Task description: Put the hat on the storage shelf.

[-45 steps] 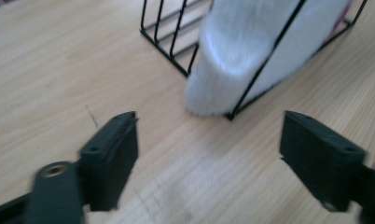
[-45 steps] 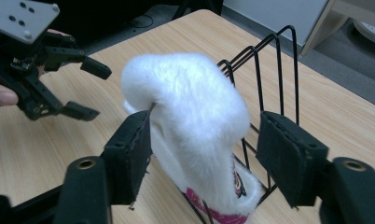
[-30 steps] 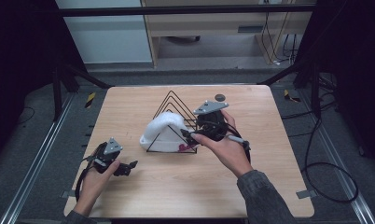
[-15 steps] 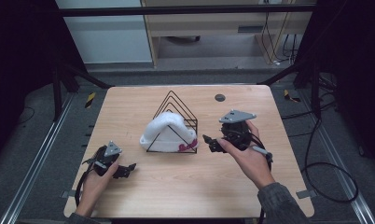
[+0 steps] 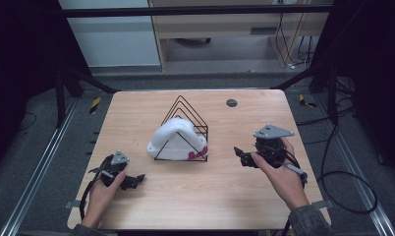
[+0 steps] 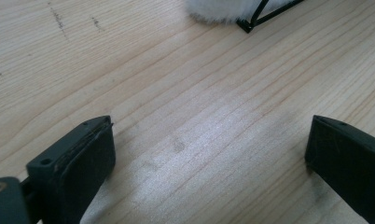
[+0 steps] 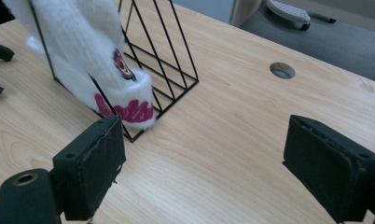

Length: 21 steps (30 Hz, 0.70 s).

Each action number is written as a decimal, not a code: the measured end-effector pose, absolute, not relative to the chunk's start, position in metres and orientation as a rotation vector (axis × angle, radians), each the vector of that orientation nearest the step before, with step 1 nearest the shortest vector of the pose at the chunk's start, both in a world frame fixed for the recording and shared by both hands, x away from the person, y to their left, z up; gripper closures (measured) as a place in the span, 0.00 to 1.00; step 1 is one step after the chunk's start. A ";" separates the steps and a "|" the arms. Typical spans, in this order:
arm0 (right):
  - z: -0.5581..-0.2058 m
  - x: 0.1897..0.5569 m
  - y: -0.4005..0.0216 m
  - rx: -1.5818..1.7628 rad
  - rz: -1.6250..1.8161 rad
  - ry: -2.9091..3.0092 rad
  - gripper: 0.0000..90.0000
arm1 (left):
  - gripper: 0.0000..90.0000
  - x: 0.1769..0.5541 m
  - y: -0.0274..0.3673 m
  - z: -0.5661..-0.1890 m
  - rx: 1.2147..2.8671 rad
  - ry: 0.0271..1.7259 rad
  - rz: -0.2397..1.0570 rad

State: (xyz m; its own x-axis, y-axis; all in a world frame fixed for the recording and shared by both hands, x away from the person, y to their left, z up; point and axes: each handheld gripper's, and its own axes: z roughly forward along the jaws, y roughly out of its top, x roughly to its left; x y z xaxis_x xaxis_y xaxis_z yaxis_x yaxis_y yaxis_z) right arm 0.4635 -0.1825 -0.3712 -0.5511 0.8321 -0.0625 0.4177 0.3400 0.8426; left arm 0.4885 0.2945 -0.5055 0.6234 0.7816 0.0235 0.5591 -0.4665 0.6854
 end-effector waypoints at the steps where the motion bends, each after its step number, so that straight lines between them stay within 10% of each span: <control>1: -0.373 0.462 -0.185 1.098 1.115 2.115 0.14 | 0.00 0.488 0.295 -0.505 2.198 1.046 0.445; 21: -0.434 0.448 -0.213 1.232 1.066 2.116 0.15 | 0.00 0.487 0.295 -0.508 2.170 1.028 0.452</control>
State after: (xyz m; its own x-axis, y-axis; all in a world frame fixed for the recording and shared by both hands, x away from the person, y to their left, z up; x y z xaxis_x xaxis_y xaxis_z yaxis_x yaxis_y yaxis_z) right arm 0.4479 -0.2128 -0.4337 -0.4885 0.8725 -0.0118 0.5097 0.2962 0.8077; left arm 0.4873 0.2955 -0.5083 0.6268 0.7790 0.0199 0.5409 -0.4533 0.7085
